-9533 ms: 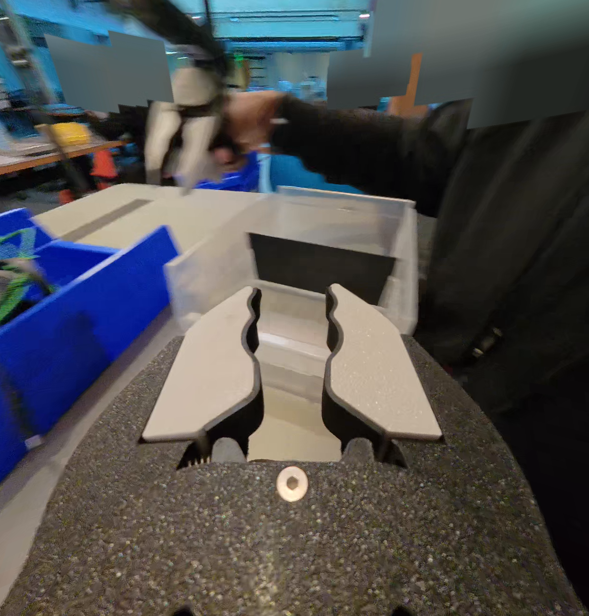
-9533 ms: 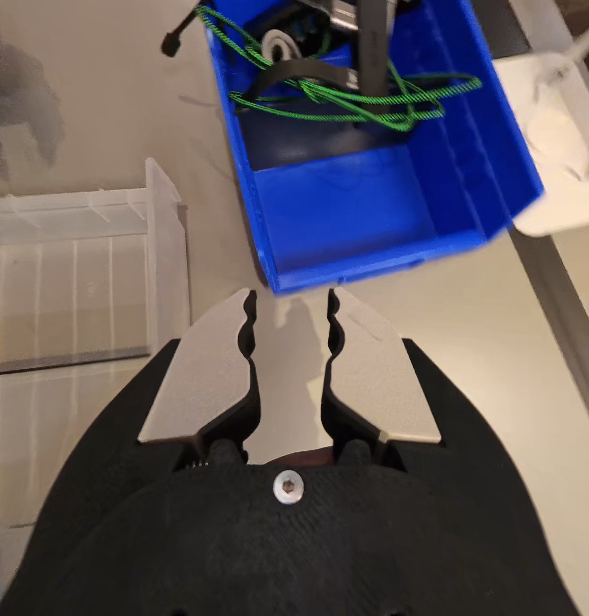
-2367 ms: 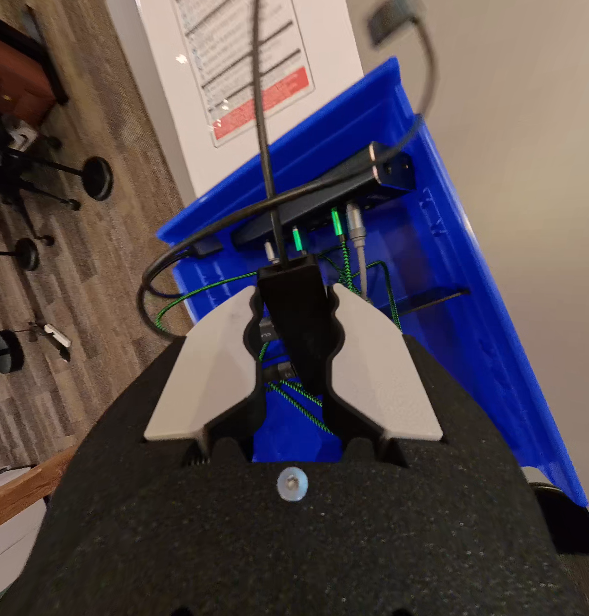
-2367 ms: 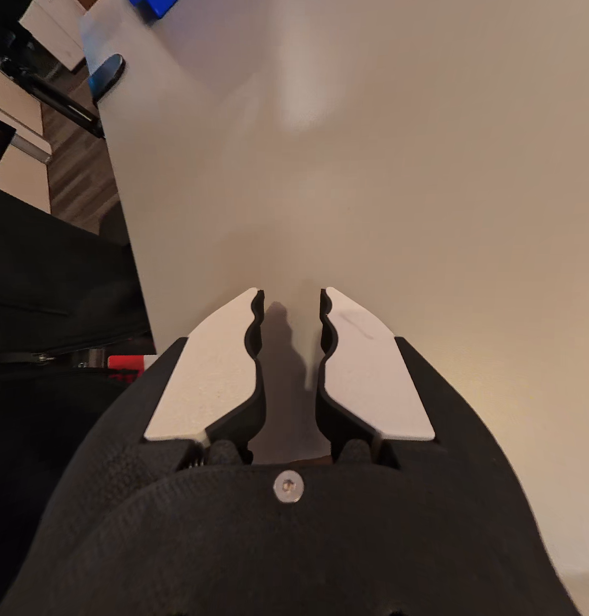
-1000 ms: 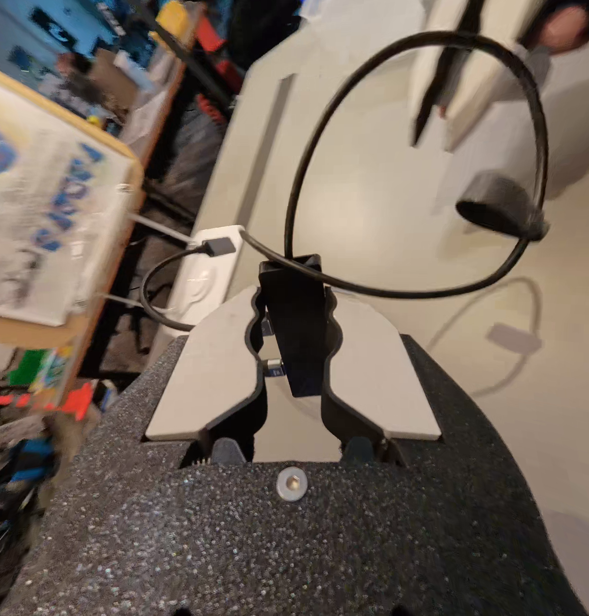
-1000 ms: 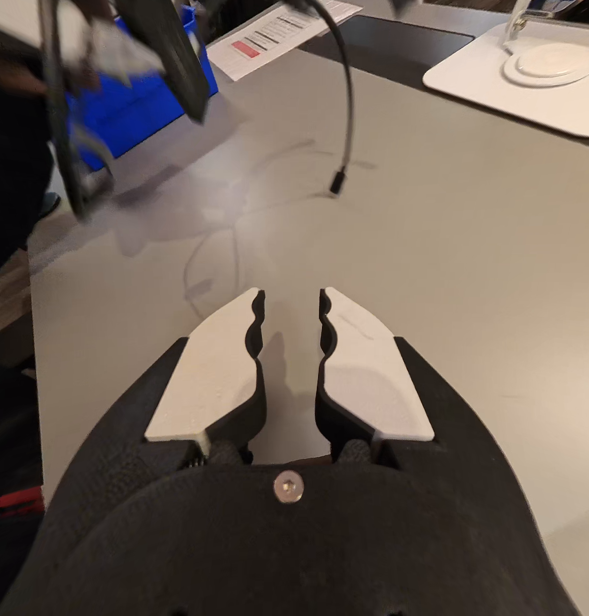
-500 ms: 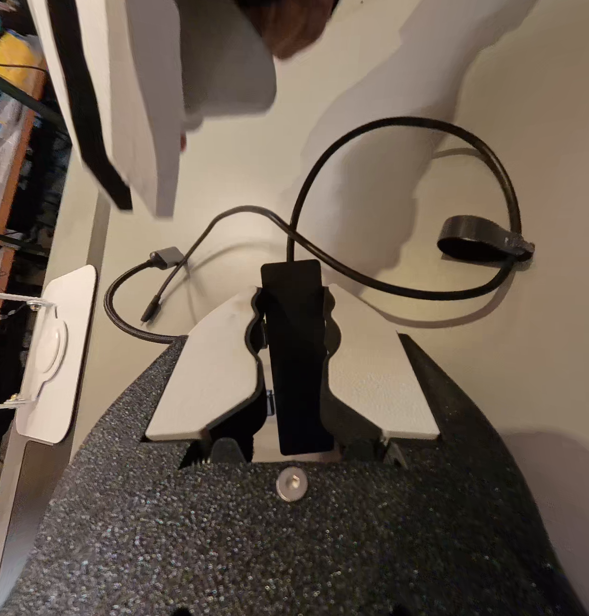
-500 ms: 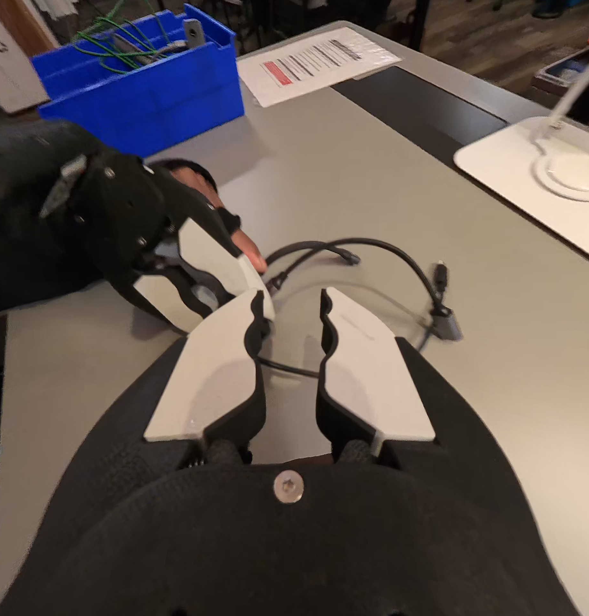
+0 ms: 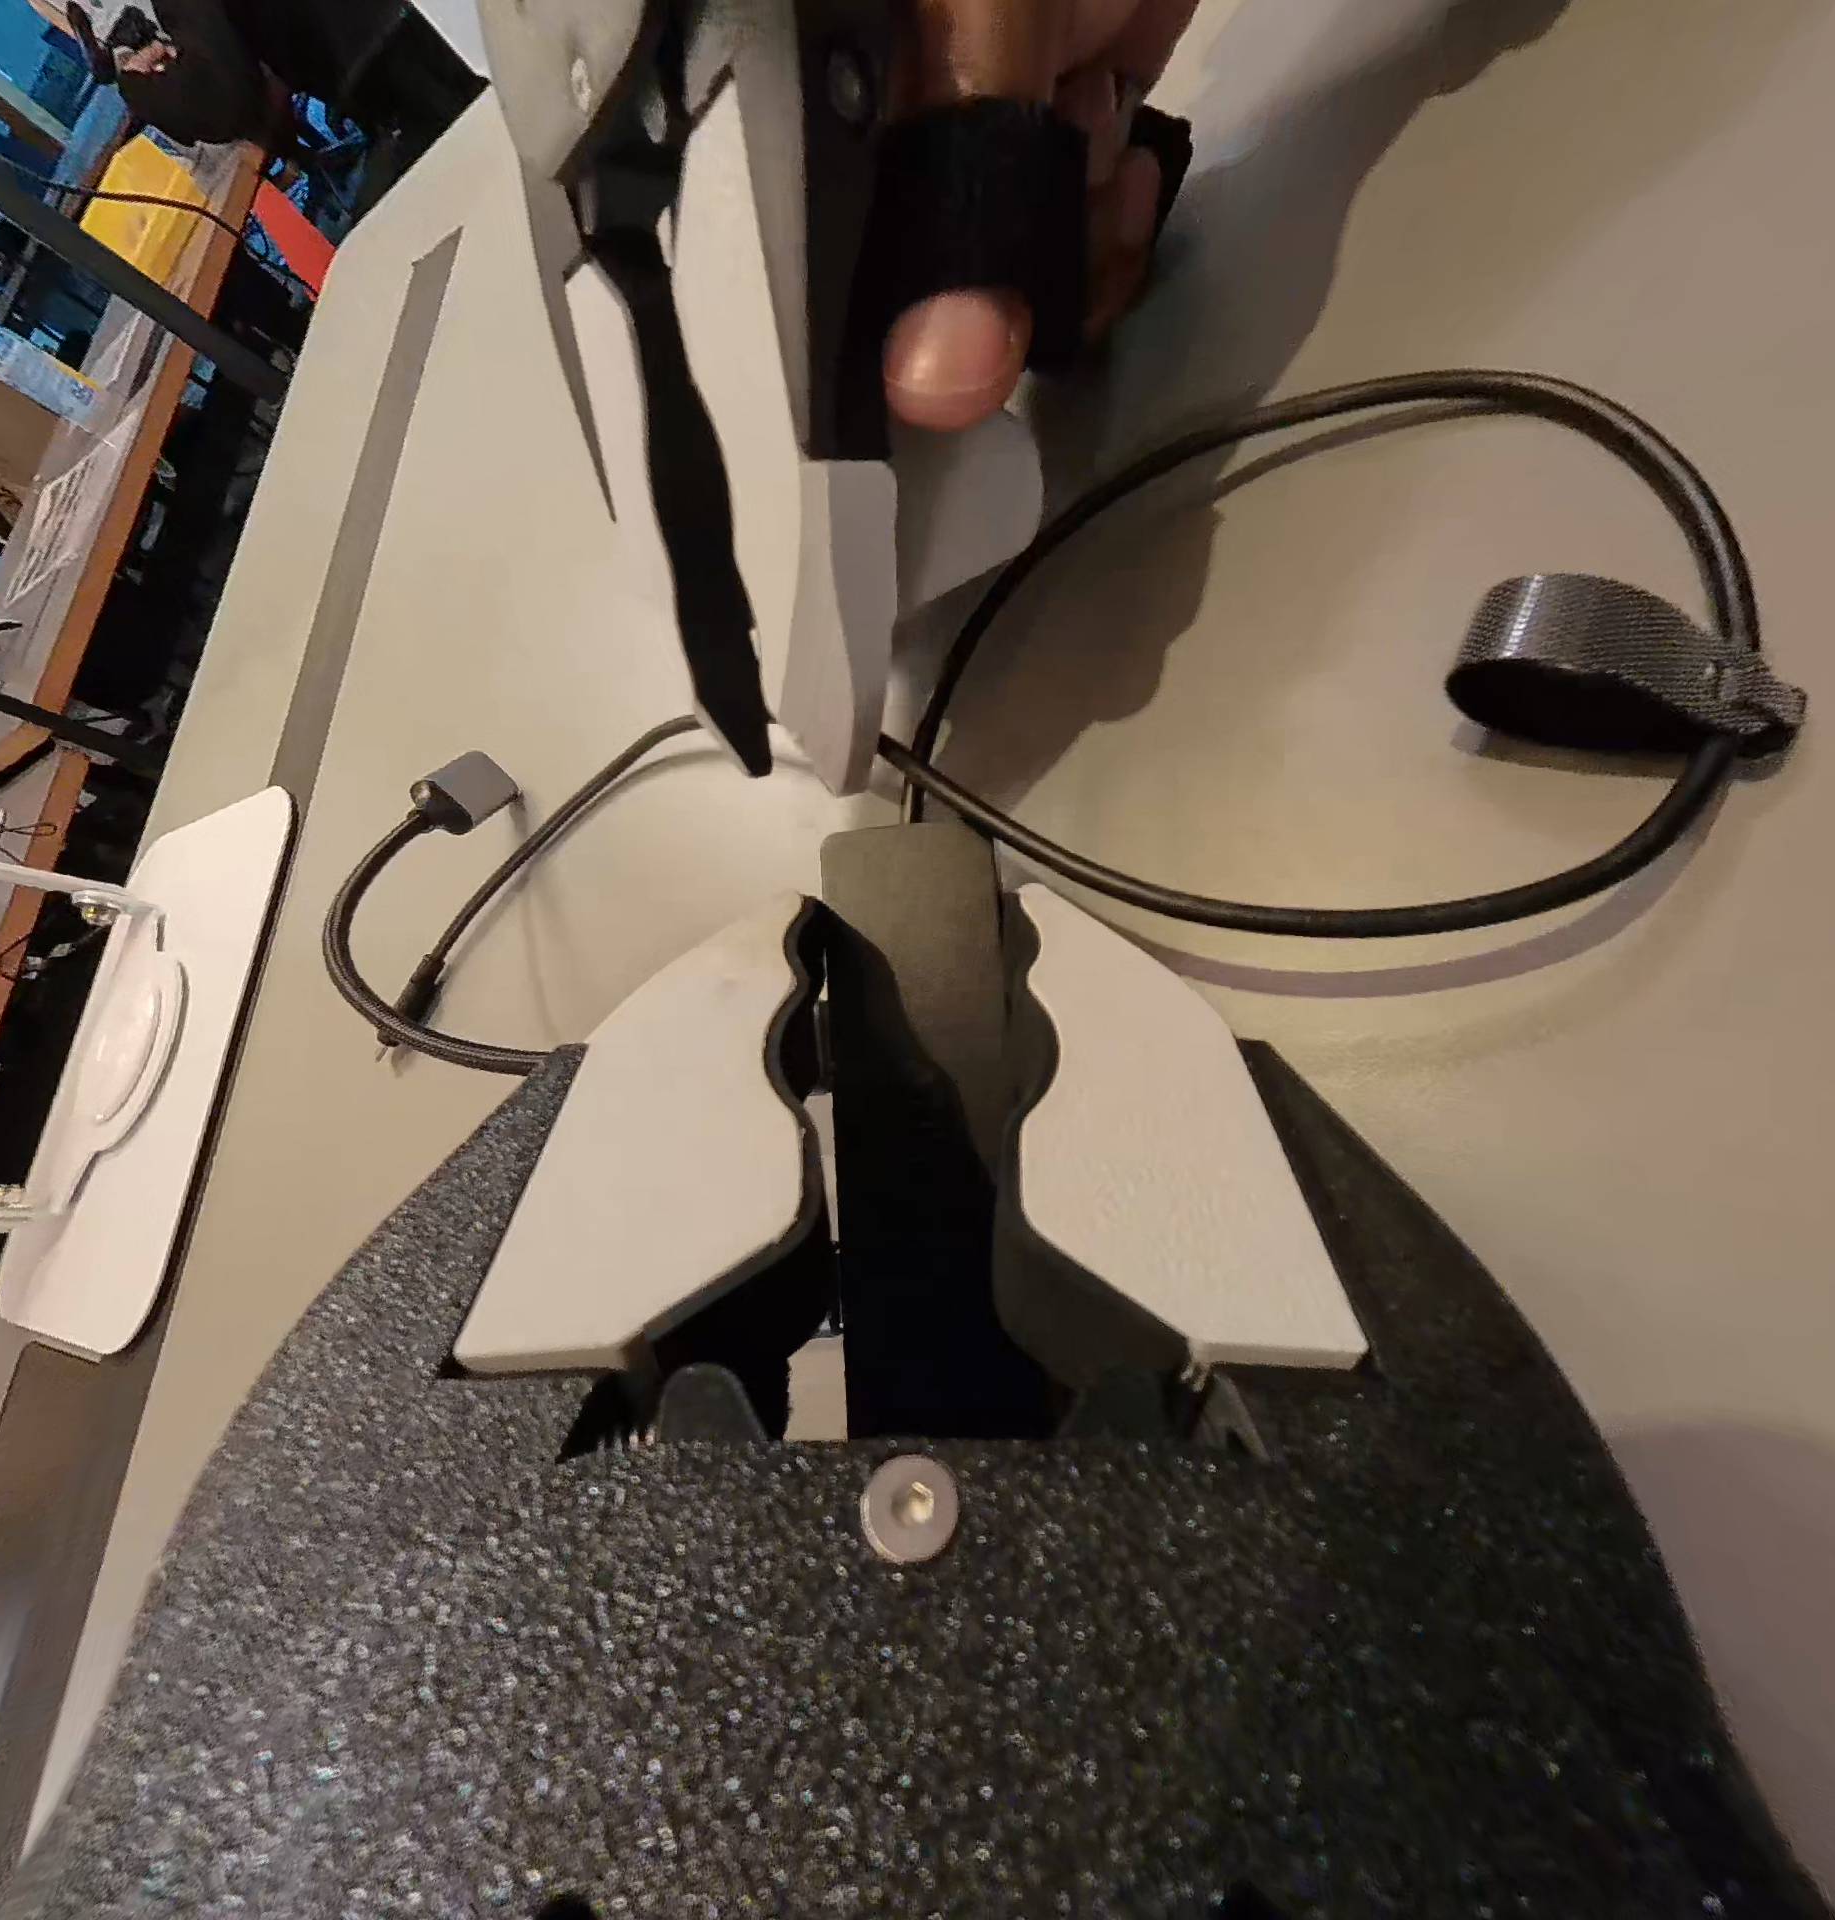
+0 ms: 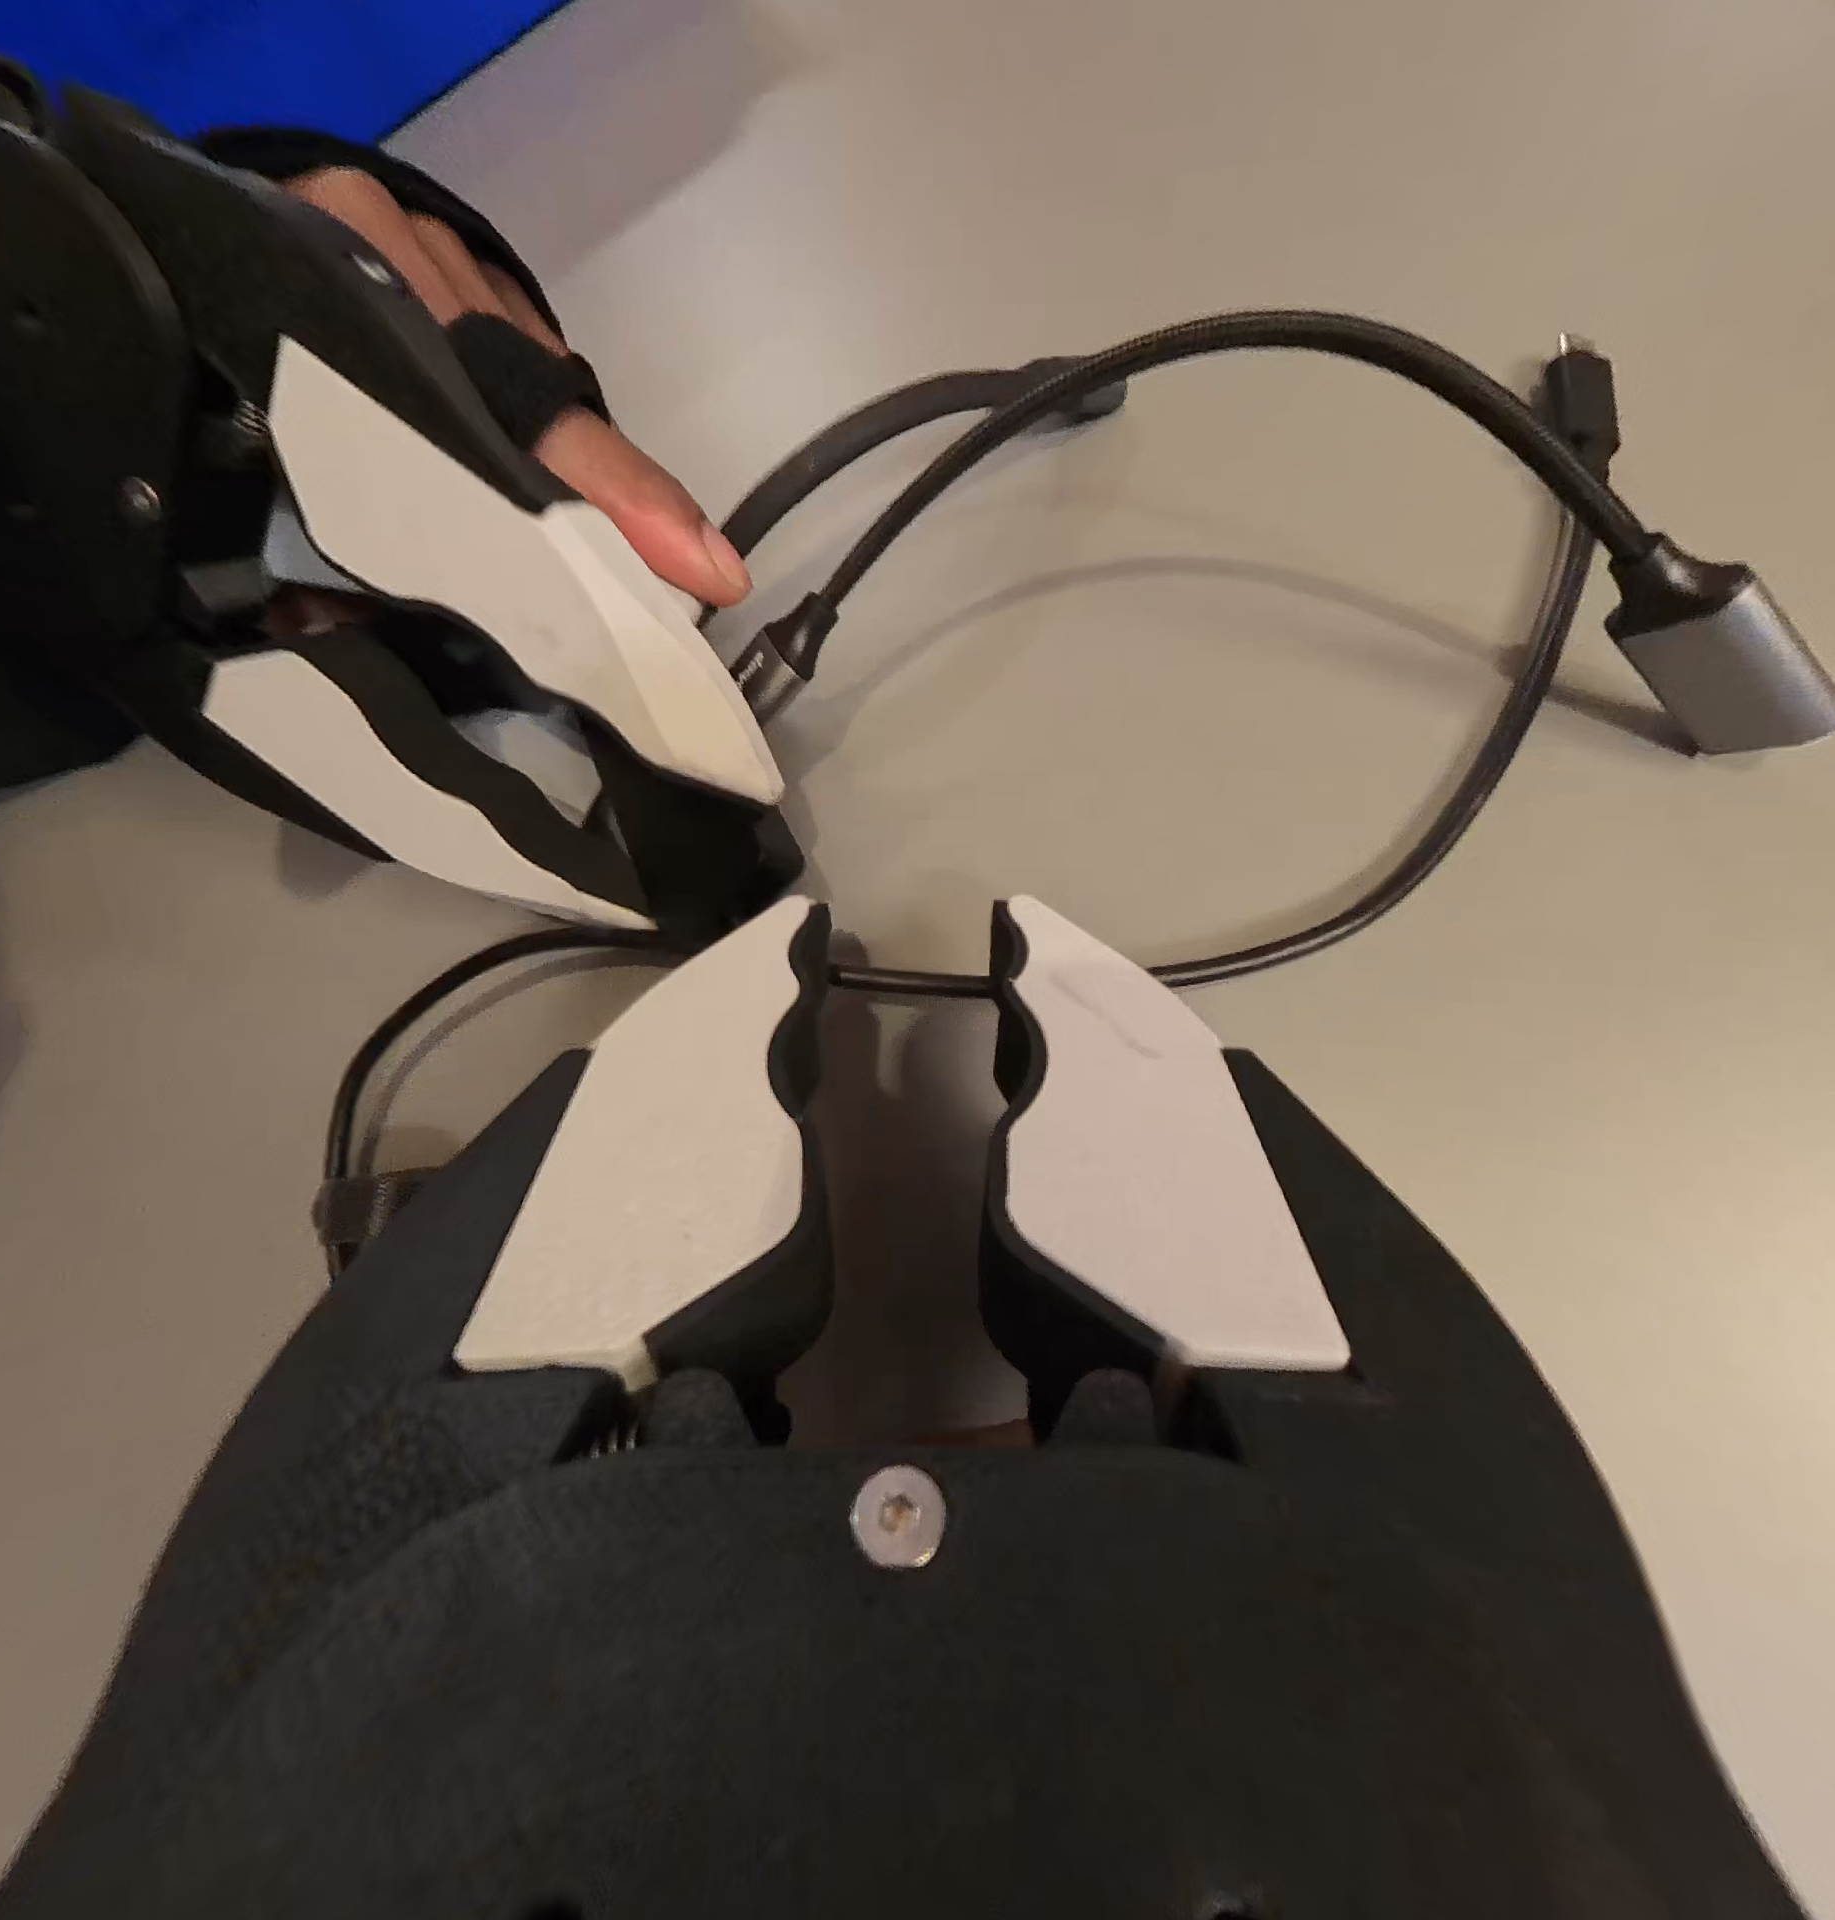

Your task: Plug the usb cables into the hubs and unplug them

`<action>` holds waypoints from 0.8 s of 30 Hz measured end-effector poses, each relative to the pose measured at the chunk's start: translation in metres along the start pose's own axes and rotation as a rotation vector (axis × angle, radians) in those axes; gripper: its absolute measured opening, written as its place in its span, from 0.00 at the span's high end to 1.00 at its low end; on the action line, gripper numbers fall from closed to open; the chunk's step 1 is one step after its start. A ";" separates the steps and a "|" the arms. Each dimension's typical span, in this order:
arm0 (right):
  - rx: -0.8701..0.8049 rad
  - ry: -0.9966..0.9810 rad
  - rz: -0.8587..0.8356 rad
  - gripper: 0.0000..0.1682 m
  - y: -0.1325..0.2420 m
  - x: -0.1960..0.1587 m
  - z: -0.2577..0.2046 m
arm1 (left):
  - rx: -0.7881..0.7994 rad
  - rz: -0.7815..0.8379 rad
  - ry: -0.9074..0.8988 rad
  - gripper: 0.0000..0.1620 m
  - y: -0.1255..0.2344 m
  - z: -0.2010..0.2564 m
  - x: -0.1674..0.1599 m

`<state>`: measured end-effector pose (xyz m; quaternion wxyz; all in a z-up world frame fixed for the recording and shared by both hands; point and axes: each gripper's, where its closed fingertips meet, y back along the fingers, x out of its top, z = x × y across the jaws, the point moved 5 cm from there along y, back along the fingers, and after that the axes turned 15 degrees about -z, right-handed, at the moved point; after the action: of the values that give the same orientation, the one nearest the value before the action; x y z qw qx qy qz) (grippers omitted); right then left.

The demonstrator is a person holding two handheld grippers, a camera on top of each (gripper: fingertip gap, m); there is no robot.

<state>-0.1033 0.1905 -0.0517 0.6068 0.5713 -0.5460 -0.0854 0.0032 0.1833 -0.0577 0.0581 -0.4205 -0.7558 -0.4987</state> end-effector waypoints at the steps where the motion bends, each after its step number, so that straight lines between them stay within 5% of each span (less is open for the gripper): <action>1: 0.002 -0.004 -0.011 0.82 -0.001 -0.001 0.001 | -0.003 0.005 0.007 0.80 0.000 -0.001 0.000; 12: 0.052 0.016 -0.055 0.81 0.002 -0.010 0.004 | 0.022 0.002 0.049 0.67 0.018 -0.018 -0.016; 16: 0.009 0.034 -0.032 0.67 0.002 -0.006 0.005 | -0.032 -0.051 0.188 0.56 0.039 -0.037 -0.040; 20: -0.091 0.094 0.040 0.66 0.008 0.002 0.006 | -0.208 -0.096 0.333 0.55 0.050 -0.036 -0.060; 24: -0.021 0.159 0.112 0.69 0.014 0.011 -0.015 | -0.403 -0.160 0.383 0.55 0.044 -0.017 -0.070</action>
<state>-0.0952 0.1957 -0.0304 0.6580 0.5384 -0.5263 -0.0114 0.0728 0.1360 -0.0544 0.0754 -0.2607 -0.6477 -0.7120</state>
